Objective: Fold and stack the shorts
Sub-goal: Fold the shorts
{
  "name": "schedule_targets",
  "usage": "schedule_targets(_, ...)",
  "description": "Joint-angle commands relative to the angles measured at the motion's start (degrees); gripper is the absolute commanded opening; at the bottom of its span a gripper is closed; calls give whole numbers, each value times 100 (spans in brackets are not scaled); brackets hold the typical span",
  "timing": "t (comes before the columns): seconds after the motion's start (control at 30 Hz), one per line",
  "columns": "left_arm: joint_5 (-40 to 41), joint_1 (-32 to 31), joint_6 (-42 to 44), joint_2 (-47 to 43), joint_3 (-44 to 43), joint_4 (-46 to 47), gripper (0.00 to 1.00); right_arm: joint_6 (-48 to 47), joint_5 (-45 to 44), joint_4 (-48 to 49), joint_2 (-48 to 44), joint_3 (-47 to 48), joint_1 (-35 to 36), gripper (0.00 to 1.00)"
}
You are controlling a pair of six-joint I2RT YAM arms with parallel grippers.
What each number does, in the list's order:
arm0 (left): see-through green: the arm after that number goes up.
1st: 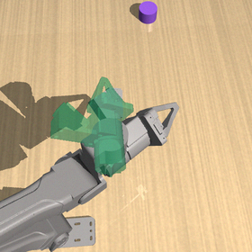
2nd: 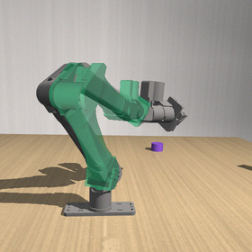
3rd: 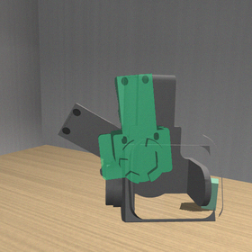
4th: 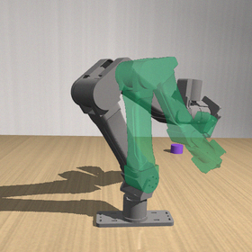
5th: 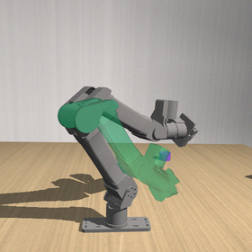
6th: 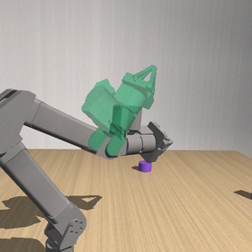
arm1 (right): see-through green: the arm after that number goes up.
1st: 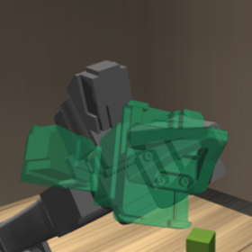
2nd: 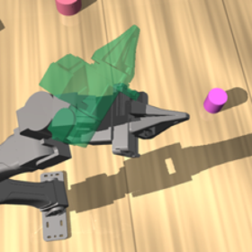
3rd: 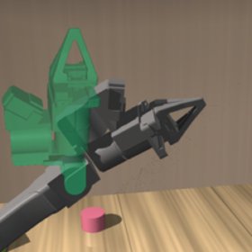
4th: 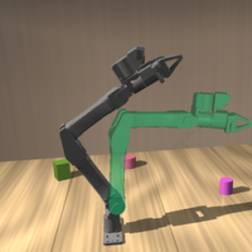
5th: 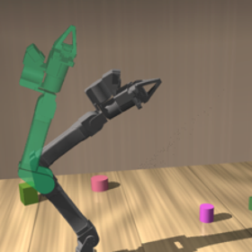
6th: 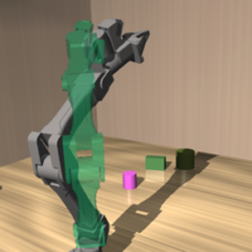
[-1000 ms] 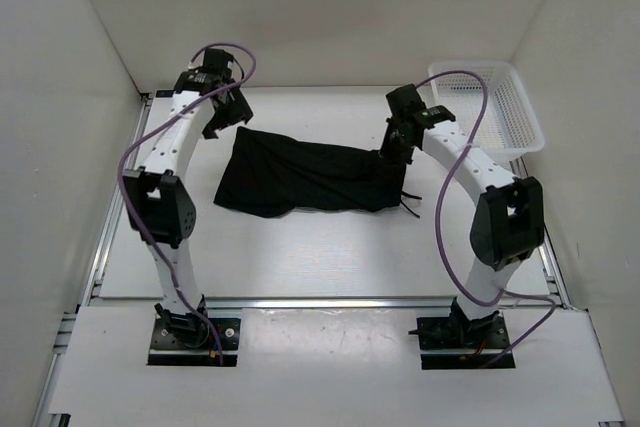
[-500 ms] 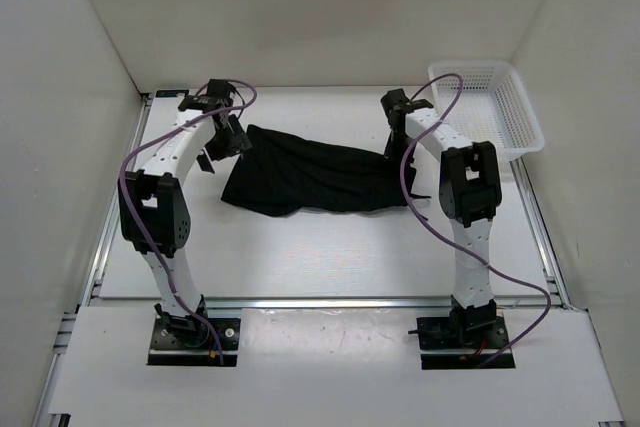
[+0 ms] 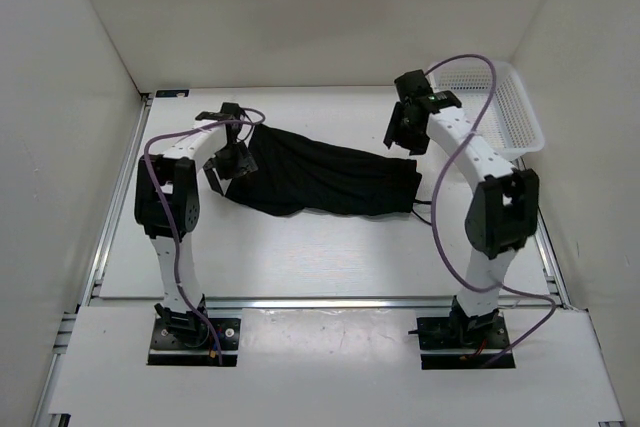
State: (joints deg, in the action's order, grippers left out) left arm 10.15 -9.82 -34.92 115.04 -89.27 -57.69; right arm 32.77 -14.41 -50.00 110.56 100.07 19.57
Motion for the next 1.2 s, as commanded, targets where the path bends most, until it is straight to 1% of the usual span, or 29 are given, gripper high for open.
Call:
schedule_targets(0.0, -145, -37, 38, 97, 15, 301, 88, -61, 123, 43, -779, -661, -15, 61)
schedule_targets(0.07, -145, -37, 38, 272, -37, 355, 84, 1, 123, 191, -1079, -1110, -15, 62)
schedule_targets(0.1, -145, -37, 38, 325, -37, 355, 79, 1, 201, 192, -1333, -1321, -67, 62)
schedule_targets(0.13, -145, -37, 38, 378, -90, 355, 58, 53, 385, 262, -1457, -1767, -68, 66)
schedule_targets(0.2, -93, -37, 108, 440, -169, 268, 27, 54, 571, 377, -1790, -2200, -216, 67)
schedule_targets(0.23, -5, -37, 108, 440, -230, 189, 13, 54, 571, 446, -1897, -2403, -217, 67)
schedule_targets(0.27, 109, -37, 108, 292, -231, 92, 10, 54, 624, 499, -2003, -2735, -287, 67)
schedule_targets(0.3, 319, -37, 108, 186, -231, -48, 10, 54, 624, 500, -2186, -2878, -287, 67)
schedule_targets(0.4, 461, 16, 108, -262, -64, -120, 10, 54, 685, 561, -2469, -3213, -349, 67)
schedule_targets(0.43, 461, 94, 169, -350, -12, -120, 13, 54, 686, 561, -2469, -3265, -349, 71)
schedule_targets(0.47, 461, 156, 169, -412, 41, -120, 17, 1, 868, 614, -2530, -3266, -349, 74)
schedule_targets(0.5, 461, 156, 169, -474, 137, -120, 26, 1, 975, 684, -2531, -3318, -349, 80)
schedule_targets(0.57, 409, 217, 169, -474, 225, -120, 32, 54, 1177, 737, -2479, -3380, -349, 87)
schedule_targets(0.6, 356, 279, 169, -474, 331, -67, 37, 141, 1430, 824, -2478, -3380, -410, 90)
schedule_targets(0.63, 295, 279, 169, -474, 384, -67, 52, 211, 1502, 912, -2426, -3441, -410, 90)
schedule_targets(0.7, 225, 410, 169, -474, 568, 72, 73, 448, 1617, 1104, -2425, -3546, -472, 92)
schedule_targets(0.77, 23, 489, 230, -544, 700, 214, 92, 702, 1844, 1386, -2425, -3861, -621, 92)
schedule_targets(0.83, -223, 552, 283, -544, 754, 364, 94, 888, 2064, 1896, -2373, -4100, -796, 92)
schedule_targets(0.93, -295, 552, 284, -370, 684, 425, 94, 1274, 2417, 2502, -2259, -4452, -928, 92)
schedule_targets(1.1, -452, 552, 336, -158, 508, 425, 86, 1872, 2733, 3012, -1996, -4707, -990, 89)
schedule_targets(1.13, -453, 552, 336, -79, 447, 478, 82, 1986, 2794, 3187, -1934, -4707, -1060, 88)
schedule_targets(1.17, -566, 552, 389, -79, 446, 478, 81, 2092, 2891, 3250, -1864, -4794, -1061, 88)
